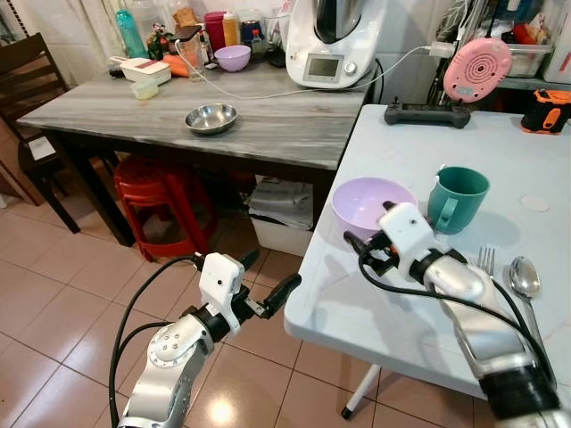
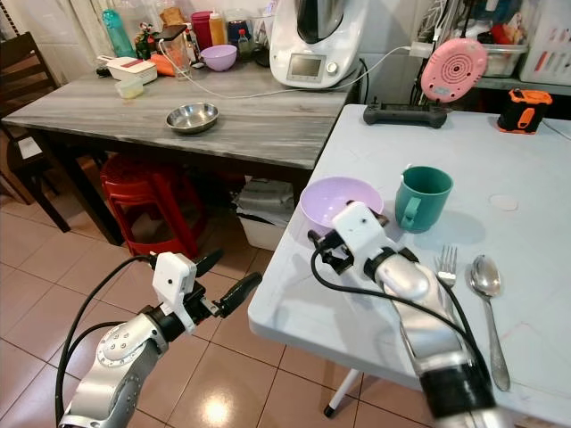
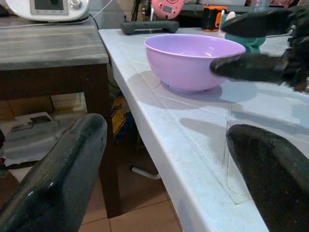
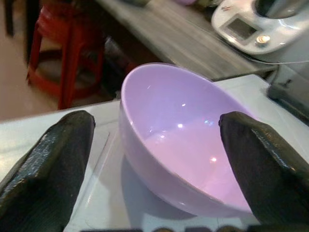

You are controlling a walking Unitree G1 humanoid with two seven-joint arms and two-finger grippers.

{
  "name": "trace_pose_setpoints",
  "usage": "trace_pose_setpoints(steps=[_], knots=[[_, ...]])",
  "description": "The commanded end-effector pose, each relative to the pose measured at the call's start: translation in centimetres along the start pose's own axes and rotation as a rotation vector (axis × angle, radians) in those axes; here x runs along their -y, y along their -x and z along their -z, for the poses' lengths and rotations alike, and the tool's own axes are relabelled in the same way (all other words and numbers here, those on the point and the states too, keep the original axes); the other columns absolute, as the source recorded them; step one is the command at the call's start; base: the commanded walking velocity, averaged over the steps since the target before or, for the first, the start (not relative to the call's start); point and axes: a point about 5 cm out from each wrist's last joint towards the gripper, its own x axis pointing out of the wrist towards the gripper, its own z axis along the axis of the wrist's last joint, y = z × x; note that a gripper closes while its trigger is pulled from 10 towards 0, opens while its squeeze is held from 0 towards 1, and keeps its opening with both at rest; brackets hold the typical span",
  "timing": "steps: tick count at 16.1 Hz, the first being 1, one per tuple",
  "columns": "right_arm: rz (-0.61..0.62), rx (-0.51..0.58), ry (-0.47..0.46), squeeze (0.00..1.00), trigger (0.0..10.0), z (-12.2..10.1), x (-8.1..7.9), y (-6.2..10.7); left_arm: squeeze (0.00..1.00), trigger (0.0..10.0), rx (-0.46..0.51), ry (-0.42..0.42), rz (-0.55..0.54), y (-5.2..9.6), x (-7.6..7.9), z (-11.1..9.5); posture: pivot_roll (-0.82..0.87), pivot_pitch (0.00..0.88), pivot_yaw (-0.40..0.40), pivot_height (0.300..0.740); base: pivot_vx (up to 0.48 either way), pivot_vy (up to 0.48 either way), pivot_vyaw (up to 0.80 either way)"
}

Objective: Setting the table

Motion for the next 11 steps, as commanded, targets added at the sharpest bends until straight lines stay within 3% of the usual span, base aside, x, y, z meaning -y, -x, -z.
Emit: trace_pose_setpoints(steps=[1, 2, 3, 4, 6, 11], knots=[[-0.024, 0.007, 0.055, 0.0, 10.0, -0.5, 0.4, -0.7, 0.0, 10.0, 0.01, -0.023, 0.005, 0.0, -0.1, -0.5, -0.08, 0.0, 0.079, 0.74, 0.0, 0.0, 0.0], [-0.027, 0.007, 0.06, 0.0, 10.0, -0.6, 0.5, -0.8, 0.0, 10.0, 0.01, -0.022, 0.006, 0.0, -0.1, -0.5, -0.08, 0.0, 0.079, 0.74, 0.0, 0.0, 0.0], [-0.051, -0.004, 0.104, 0.0, 4.2, -0.6, 1.1, -1.4, 0.0, 10.0, 0.023, -0.013, 0.014, 0.0, 0.1, -0.5, -0.08, 0.0, 0.075, 0.74, 0.0, 0.0, 0.0], [-0.061, -0.013, 0.107, 0.0, 0.5, -0.6, 1.3, -1.6, 0.0, 10.0, 0.028, -0.007, 0.022, -0.1, 0.3, -0.5, -0.08, 0.0, 0.073, 0.74, 0.0, 0.0, 0.0], [-0.086, -0.029, 0.133, 0.0, 0.0, -0.3, 1.3, -1.8, 0.0, 10.0, 0.026, -0.006, 0.037, -0.1, 0.5, -0.5, -0.08, 0.0, 0.072, 0.74, 0.0, 0.0, 0.0], [-0.182, -0.074, 0.197, 0.0, 0.0, 1.7, 0.3, -1.6, 0.0, 10.0, 0.017, -0.008, 0.049, -0.2, 0.7, -0.3, -0.08, 0.0, 0.079, 0.74, 0.0, 0.0, 0.0]])
